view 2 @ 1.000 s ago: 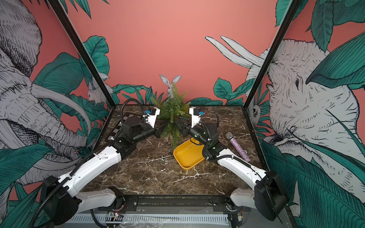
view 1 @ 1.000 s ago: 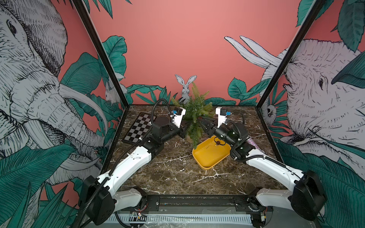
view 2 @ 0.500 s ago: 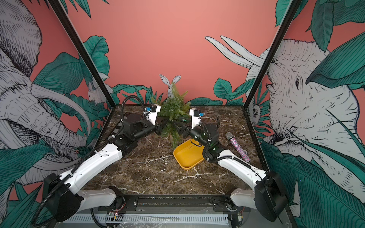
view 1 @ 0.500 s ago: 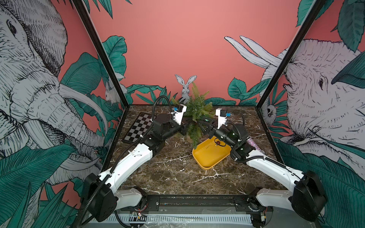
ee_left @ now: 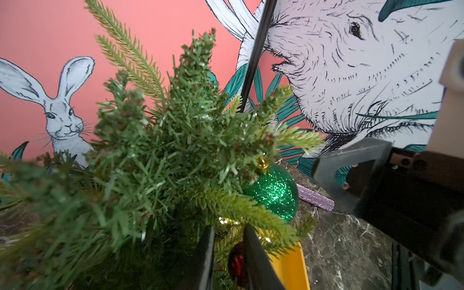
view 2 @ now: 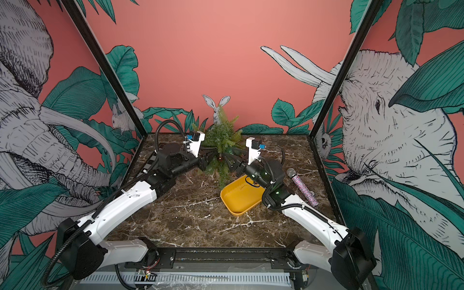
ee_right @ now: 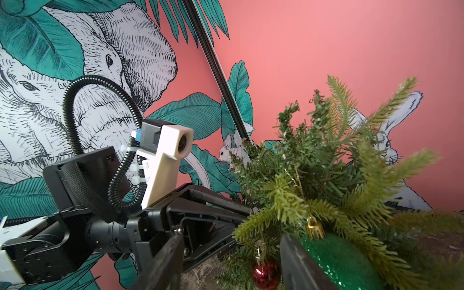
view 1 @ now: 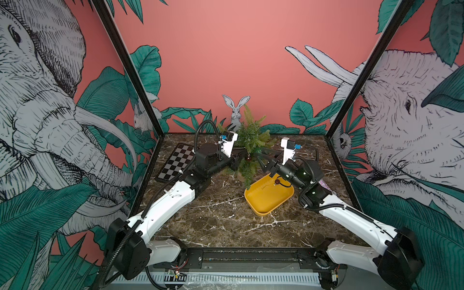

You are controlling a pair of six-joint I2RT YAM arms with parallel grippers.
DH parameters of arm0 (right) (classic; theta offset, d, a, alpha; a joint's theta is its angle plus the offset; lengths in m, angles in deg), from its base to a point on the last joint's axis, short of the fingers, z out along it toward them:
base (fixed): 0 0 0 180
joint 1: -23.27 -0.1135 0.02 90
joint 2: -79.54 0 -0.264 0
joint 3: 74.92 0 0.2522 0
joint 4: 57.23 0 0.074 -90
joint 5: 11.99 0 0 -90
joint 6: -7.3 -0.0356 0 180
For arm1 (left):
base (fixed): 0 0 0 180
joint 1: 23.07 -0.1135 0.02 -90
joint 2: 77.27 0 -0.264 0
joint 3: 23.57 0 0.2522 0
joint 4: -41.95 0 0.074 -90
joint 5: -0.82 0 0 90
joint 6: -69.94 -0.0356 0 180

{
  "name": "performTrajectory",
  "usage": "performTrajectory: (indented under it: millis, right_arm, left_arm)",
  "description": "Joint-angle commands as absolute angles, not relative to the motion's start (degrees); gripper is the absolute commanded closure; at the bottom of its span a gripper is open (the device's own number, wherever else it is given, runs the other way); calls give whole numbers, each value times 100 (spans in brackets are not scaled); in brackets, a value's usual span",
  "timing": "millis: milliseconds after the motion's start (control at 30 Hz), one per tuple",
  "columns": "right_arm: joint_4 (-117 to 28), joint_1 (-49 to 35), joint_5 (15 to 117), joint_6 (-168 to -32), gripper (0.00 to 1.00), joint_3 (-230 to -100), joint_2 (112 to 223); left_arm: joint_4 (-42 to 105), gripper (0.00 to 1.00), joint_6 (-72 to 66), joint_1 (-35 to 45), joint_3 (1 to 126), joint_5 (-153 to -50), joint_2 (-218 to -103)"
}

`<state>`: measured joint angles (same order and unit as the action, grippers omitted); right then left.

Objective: Decorate the small christmas tree with ornaments
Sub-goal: Hang an ornament on the christmas tree, then pick up an ornament from the container.

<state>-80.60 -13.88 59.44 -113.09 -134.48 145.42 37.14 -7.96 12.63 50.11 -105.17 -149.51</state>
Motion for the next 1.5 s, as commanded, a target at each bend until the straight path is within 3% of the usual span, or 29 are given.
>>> performTrajectory:
  millis: [0,167,333,667,833,1167,1467]
  right_arm:
    - [-8215,-1426,5992,-11320,37,-13350,14349]
    - [-7763,-1426,6026,-11328,36,-13332,14129]
    - [-6942,-1426,6153,-11381,36,-13416,13808]
    - [-3775,-1367,7254,-11189,38,-13753,12884]
    - [-2770,-1245,7733,-11359,42,-13641,12821]
    - [-3104,-562,7686,-11971,50,-13141,14221]
    - [-3615,-245,7943,-12374,51,-13298,15824]
  left_arm:
    - [3731,72,-758,1290,4857,-10384,-14644]
    - [3660,63,-706,1288,4655,-10264,-14389]
    - [3577,60,-664,1288,4429,-10205,-14142]
    - [3124,48,-249,1288,4285,-10501,-13741]
    - [3126,47,169,1419,3874,-10715,-13462]
    - [3762,47,921,2186,2508,-10286,-12970]
    - [3858,47,1059,2369,2215,-10053,-12951]
